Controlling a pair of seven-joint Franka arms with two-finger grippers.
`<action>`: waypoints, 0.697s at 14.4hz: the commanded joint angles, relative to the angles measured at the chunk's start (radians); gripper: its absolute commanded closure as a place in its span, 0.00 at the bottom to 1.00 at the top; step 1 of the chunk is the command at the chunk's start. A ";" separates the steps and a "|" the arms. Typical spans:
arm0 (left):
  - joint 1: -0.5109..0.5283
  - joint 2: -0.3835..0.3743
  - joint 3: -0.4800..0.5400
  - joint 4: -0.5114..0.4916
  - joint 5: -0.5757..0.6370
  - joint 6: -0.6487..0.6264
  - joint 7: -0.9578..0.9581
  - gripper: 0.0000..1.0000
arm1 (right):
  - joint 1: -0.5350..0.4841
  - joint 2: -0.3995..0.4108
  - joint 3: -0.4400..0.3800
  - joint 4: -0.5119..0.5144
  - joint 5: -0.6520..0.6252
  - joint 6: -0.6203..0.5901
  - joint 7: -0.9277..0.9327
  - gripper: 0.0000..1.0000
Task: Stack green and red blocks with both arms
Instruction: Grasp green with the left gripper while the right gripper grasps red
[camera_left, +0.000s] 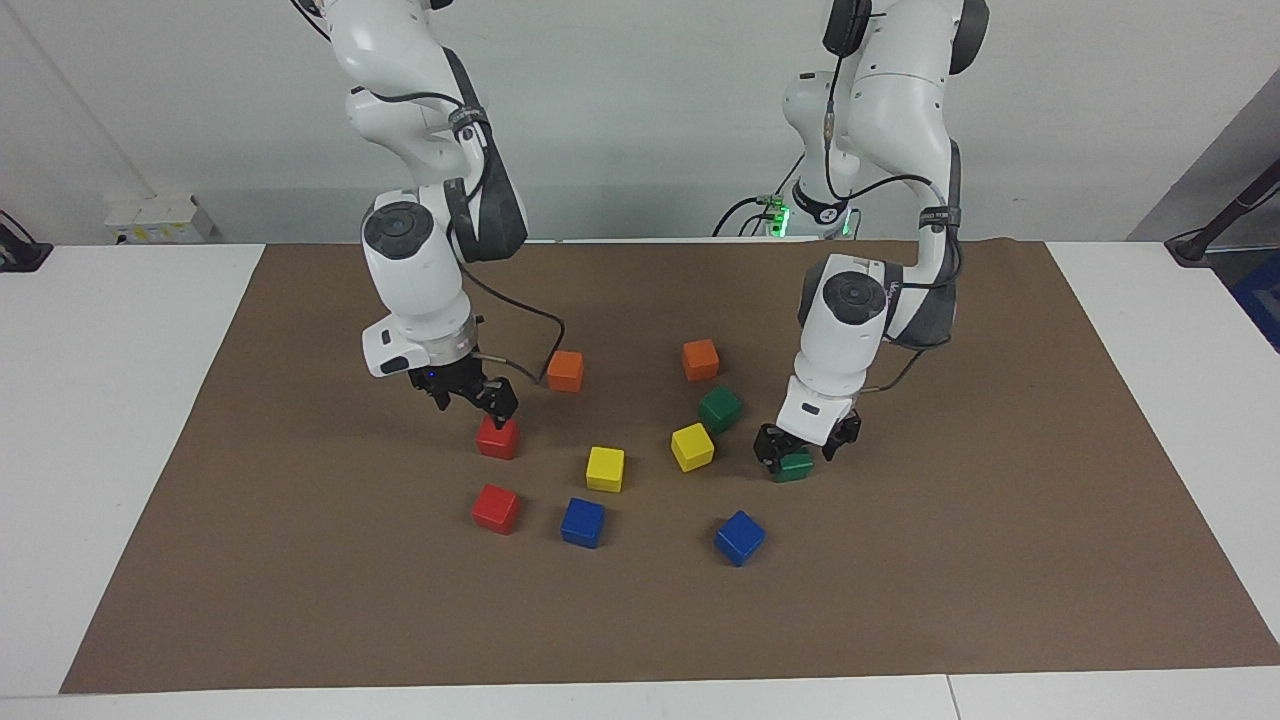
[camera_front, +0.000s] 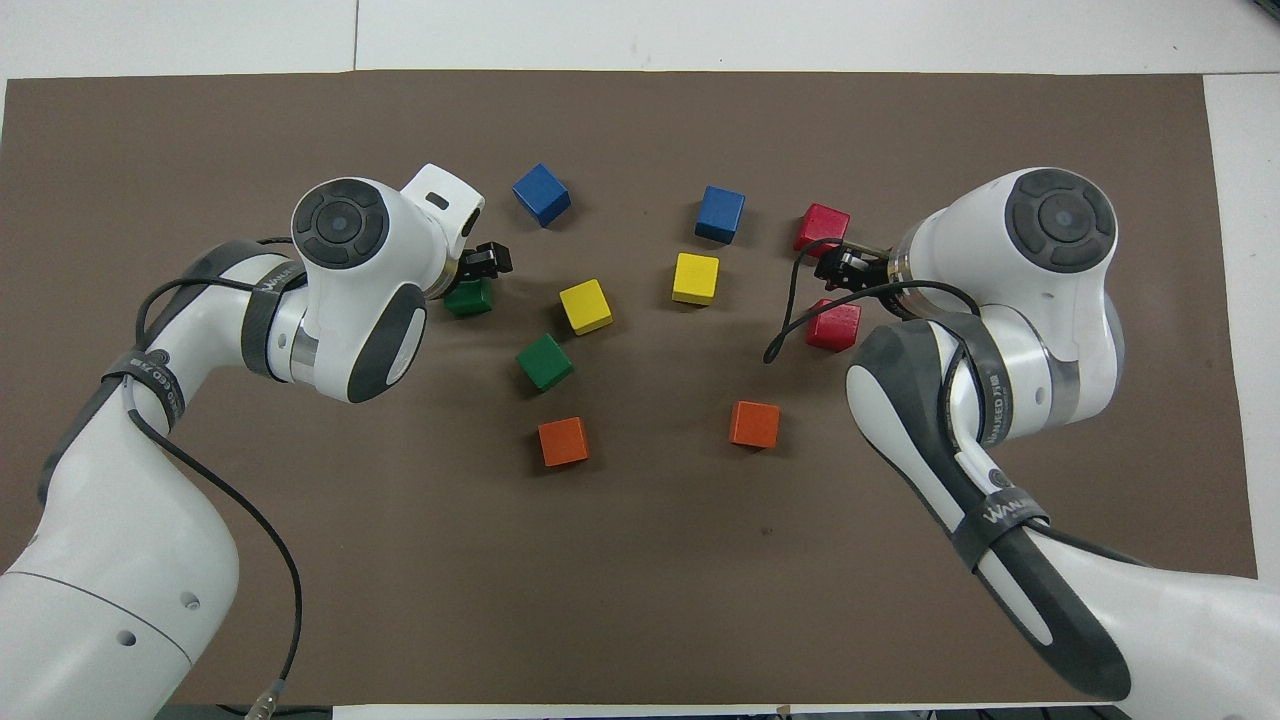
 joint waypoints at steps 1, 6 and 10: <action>-0.017 0.005 0.012 -0.027 0.020 0.033 -0.037 0.24 | 0.009 0.013 -0.004 -0.031 0.021 0.042 0.035 0.00; 0.010 -0.032 0.023 0.013 0.026 -0.150 -0.052 1.00 | 0.038 0.044 -0.004 -0.121 0.019 0.160 -0.018 0.00; 0.210 -0.086 0.017 -0.016 0.014 -0.165 0.318 1.00 | 0.038 0.079 -0.004 -0.130 0.019 0.202 -0.075 0.10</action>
